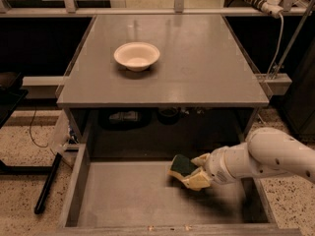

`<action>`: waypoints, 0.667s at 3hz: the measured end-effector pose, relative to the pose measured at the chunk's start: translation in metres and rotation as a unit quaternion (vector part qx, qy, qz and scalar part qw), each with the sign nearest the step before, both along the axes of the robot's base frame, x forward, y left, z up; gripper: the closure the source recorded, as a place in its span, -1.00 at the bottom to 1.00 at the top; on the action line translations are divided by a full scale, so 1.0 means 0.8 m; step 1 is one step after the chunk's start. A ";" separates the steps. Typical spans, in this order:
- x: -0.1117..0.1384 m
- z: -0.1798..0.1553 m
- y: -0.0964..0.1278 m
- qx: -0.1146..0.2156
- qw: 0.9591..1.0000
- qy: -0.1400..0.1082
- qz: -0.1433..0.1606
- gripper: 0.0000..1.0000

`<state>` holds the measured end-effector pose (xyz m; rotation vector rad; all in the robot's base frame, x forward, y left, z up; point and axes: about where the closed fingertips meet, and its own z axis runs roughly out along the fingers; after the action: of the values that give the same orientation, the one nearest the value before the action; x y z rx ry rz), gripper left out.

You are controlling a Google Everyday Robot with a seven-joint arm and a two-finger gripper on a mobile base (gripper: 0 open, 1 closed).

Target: Place sponge into top drawer

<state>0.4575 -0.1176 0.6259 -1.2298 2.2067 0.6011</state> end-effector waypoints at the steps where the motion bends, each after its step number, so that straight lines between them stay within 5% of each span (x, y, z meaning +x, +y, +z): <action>1: 0.000 0.000 0.000 0.000 1.000 0.000 0.000 -0.77; 2: 0.000 0.000 0.000 0.000 1.000 0.000 0.000 -1.00</action>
Offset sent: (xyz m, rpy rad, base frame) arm 0.0000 0.0000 0.0000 0.0000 0.0000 0.0000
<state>0.4575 -0.1176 0.6259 -1.2299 2.2067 0.6011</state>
